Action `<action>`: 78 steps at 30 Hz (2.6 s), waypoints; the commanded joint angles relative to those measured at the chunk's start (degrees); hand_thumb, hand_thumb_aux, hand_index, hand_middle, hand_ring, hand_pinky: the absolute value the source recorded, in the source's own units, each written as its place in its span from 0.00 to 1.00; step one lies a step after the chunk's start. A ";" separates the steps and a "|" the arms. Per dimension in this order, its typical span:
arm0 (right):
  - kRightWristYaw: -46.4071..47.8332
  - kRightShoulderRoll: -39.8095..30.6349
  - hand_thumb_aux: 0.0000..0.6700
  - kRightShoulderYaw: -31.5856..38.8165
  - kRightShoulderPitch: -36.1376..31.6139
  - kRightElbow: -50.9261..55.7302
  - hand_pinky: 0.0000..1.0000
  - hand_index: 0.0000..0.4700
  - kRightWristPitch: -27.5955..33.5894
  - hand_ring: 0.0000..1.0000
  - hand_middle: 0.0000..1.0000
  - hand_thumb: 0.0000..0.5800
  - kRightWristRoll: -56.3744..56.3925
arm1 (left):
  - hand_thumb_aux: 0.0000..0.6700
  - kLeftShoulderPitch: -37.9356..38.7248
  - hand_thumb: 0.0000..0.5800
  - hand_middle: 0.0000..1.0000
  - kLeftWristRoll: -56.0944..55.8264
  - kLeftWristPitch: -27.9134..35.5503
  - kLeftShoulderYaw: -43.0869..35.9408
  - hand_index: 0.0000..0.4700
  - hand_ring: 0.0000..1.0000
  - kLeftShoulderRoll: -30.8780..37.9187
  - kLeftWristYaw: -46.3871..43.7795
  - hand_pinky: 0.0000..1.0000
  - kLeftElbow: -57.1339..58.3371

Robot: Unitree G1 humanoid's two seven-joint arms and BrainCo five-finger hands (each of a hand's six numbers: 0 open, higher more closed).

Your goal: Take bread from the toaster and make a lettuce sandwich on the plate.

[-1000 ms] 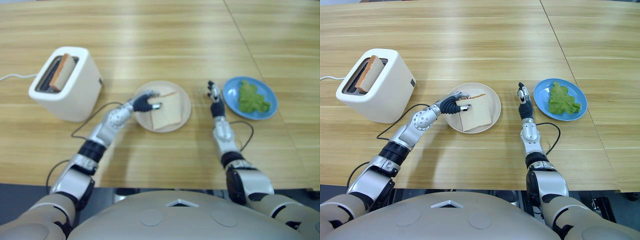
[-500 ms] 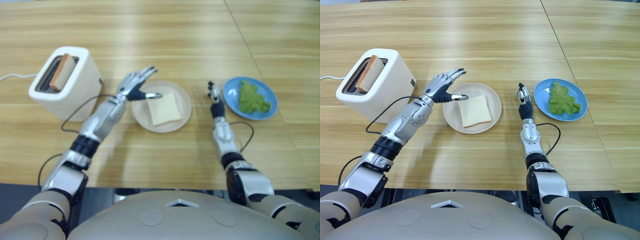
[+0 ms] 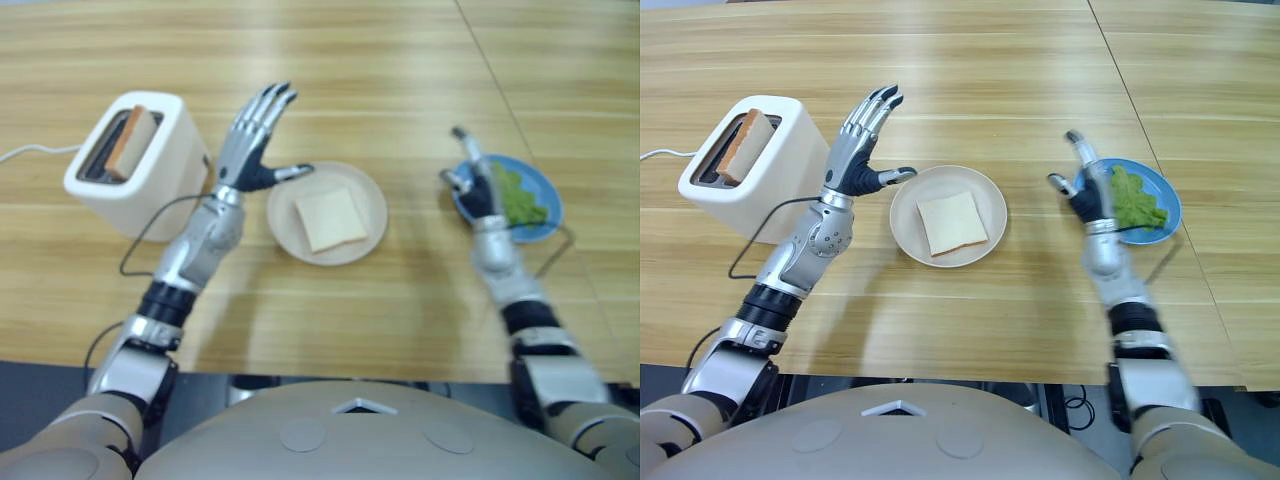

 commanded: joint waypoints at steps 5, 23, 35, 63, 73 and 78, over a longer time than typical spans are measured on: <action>-7.41 -16.77 0.00 11.88 -8.15 14.19 0.00 0.00 14.20 0.00 0.00 0.00 -21.07 | 0.00 1.24 0.00 0.00 -7.12 -4.52 2.85 0.00 0.00 -1.91 -2.63 0.00 7.14; -7.85 -12.50 0.00 36.18 -19.65 36.59 0.00 0.00 23.06 0.00 0.00 0.00 -30.09 | 0.00 0.33 0.00 0.00 -6.07 -4.49 3.23 0.00 0.00 -2.81 -3.63 0.00 8.54; -5.54 -10.30 0.55 40.89 -19.69 38.44 0.00 0.54 23.73 0.00 0.00 0.80 -29.02 | 0.00 0.47 0.00 0.00 -6.23 -4.70 3.33 0.00 0.00 -2.82 -3.75 0.00 9.36; -9.83 -16.46 1.00 32.82 -18.37 22.93 1.00 0.98 16.36 1.00 1.00 1.00 -17.81 | 0.00 0.47 0.00 0.00 -11.84 -6.99 8.66 0.00 0.00 -2.35 -2.90 0.00 11.18; -4.92 -13.99 1.00 26.63 -11.89 -9.32 1.00 0.98 19.51 1.00 1.00 1.00 -17.98 | 0.00 -1.10 0.00 0.00 -23.62 -8.42 15.87 0.00 0.00 -4.42 -7.74 0.00 17.05; -1.09 -4.18 1.00 30.23 -13.33 -14.49 1.00 0.98 19.87 1.00 1.00 1.00 -21.14 | 0.00 -1.95 0.00 0.00 -24.69 -9.45 16.51 0.00 0.00 -5.46 -9.10 0.00 19.96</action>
